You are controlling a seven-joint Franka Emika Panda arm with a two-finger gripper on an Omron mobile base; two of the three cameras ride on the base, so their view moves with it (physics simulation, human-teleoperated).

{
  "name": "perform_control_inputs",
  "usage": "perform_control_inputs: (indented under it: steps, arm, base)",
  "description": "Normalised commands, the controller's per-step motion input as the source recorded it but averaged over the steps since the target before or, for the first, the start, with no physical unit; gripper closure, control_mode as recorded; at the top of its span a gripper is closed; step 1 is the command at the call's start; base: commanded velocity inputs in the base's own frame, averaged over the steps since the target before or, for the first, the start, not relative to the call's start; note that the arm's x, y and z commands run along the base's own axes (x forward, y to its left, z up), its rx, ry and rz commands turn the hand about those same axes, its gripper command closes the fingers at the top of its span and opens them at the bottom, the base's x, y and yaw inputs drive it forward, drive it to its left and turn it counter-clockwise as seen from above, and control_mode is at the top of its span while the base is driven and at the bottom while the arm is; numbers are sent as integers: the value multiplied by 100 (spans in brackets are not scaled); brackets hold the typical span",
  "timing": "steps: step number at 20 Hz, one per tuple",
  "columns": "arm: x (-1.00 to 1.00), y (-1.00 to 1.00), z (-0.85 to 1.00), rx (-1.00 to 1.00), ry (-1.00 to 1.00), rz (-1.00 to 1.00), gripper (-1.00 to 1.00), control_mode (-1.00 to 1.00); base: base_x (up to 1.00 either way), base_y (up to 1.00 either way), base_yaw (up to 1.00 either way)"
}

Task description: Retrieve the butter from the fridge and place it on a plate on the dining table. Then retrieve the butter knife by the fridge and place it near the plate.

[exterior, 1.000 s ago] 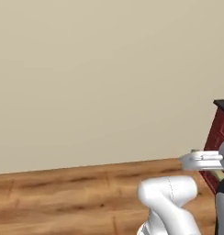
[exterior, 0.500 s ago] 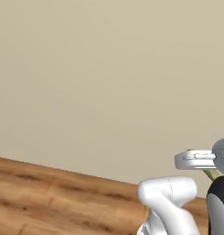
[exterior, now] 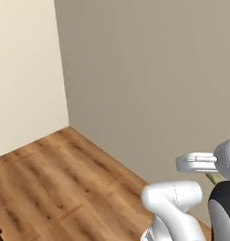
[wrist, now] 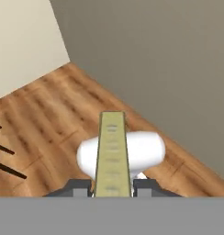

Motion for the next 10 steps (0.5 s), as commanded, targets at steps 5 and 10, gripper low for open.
perform_control_inputs:
  steps: [5, 10]
  arm:
    - [0, 0, 0, 0, 0, 0, 100, 100]
    - [0, 0, 0, 0, 0, 0, 100, 100]
  base:
    - [62, 0, 93]
    - [59, 0, 94]
